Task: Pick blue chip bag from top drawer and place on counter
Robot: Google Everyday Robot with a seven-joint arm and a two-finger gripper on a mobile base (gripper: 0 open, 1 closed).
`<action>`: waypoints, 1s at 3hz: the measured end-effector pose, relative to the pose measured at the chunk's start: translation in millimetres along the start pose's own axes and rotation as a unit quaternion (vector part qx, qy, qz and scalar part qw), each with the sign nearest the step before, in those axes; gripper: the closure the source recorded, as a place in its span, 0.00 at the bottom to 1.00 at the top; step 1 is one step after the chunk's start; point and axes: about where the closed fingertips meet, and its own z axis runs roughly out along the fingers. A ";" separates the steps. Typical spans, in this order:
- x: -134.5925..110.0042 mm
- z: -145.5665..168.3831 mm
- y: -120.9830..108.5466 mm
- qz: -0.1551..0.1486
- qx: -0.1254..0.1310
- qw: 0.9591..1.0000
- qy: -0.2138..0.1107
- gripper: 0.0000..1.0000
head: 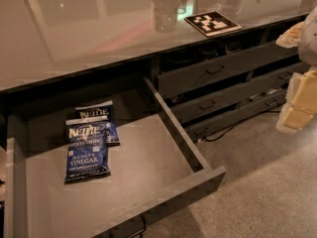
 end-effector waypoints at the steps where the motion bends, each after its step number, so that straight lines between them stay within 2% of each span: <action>1: -0.1 0.1 -0.1 0.000 0.000 1.000 0.000 0.00; 2: -5.9 3.2 -3.0 -0.009 0.000 1.000 -0.011 0.00; 3: -24.6 22.6 -17.7 -0.032 0.000 0.998 -0.048 0.00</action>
Offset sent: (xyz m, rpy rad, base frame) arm 0.0106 0.0099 -0.0082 0.0332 0.0074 0.0517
